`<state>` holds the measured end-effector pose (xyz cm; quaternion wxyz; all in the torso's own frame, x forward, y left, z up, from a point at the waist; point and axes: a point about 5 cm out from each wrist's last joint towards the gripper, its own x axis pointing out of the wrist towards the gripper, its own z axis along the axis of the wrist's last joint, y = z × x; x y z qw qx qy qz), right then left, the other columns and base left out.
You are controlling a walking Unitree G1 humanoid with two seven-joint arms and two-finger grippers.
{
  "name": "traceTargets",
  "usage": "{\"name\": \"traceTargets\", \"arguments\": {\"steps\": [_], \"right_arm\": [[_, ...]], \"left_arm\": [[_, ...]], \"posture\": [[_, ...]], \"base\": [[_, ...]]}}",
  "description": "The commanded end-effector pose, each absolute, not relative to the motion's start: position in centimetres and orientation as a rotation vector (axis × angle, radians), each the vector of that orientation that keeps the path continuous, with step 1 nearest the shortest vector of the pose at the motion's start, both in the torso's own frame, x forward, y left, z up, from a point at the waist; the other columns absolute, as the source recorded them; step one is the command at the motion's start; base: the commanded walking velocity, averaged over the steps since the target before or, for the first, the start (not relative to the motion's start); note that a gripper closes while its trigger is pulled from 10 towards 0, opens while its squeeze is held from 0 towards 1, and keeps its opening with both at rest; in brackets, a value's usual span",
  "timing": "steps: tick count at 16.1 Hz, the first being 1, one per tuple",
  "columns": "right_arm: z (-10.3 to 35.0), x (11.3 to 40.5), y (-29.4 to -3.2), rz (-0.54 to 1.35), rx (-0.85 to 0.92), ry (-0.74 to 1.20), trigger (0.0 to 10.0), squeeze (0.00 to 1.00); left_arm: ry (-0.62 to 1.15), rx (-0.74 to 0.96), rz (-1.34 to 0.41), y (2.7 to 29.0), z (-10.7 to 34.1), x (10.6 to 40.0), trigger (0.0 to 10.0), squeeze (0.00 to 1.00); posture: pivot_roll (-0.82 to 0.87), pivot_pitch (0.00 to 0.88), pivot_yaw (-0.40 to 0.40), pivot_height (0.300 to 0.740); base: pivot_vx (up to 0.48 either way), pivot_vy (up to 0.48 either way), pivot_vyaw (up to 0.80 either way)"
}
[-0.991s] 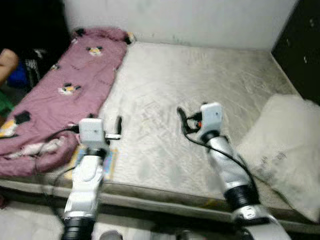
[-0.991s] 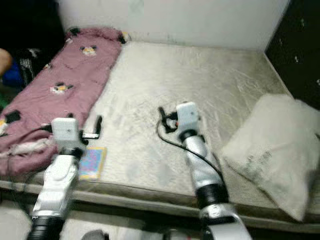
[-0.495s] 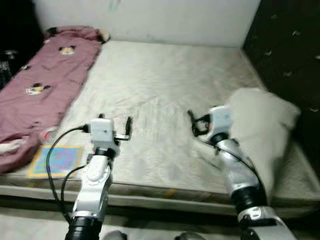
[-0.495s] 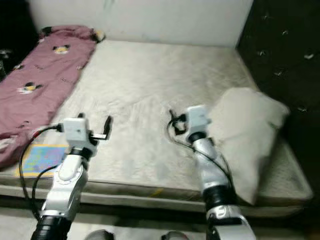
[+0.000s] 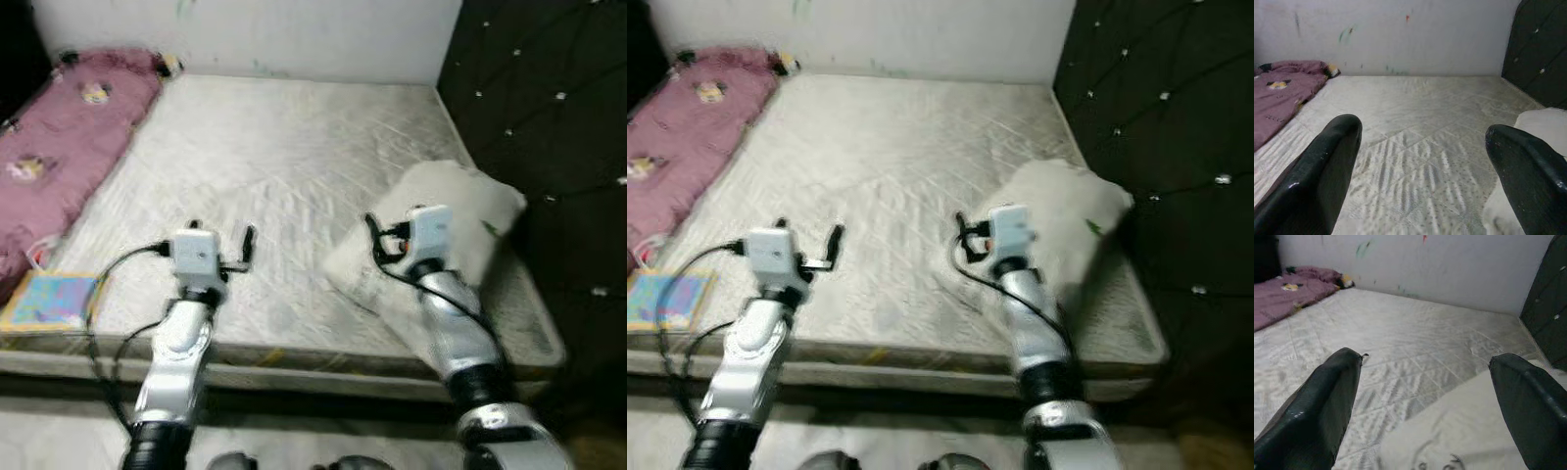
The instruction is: Clean up the room
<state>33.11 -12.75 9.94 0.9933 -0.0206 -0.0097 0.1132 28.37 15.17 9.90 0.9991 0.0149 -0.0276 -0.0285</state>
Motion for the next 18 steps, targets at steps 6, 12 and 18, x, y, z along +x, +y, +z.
{"name": "traceTargets", "arguments": {"steps": [6, 12, 18], "right_arm": [[10.33, 33.37, -12.88, 0.225, -0.049, -0.028, 10.0, 0.0], [10.22, 33.37, -12.83, 0.231, -0.051, -0.024, 10.0, 0.0], [10.15, 33.31, -12.8, 0.233, -0.053, -0.021, 10.0, 0.0]], "left_arm": [[-0.06, 0.033, -0.054, 15.15, 10.12, 28.54, 10.0, 0.0], [-0.059, 0.035, -0.055, 15.13, 10.06, 28.51, 10.0, 0.0], [-0.059, 0.037, -0.059, 15.05, 10.02, 28.44, 10.0, 0.0]], "posture": [[-0.06, 0.0, -0.025, 0.74], [-0.06, 0.0, -0.027, 0.74], [-0.06, 0.0, -0.027, 0.74]], "base": [[0.0, -0.201, 0.0], [0.0, -0.04, 0.0], [0.0, -0.265, 0.0]]}}
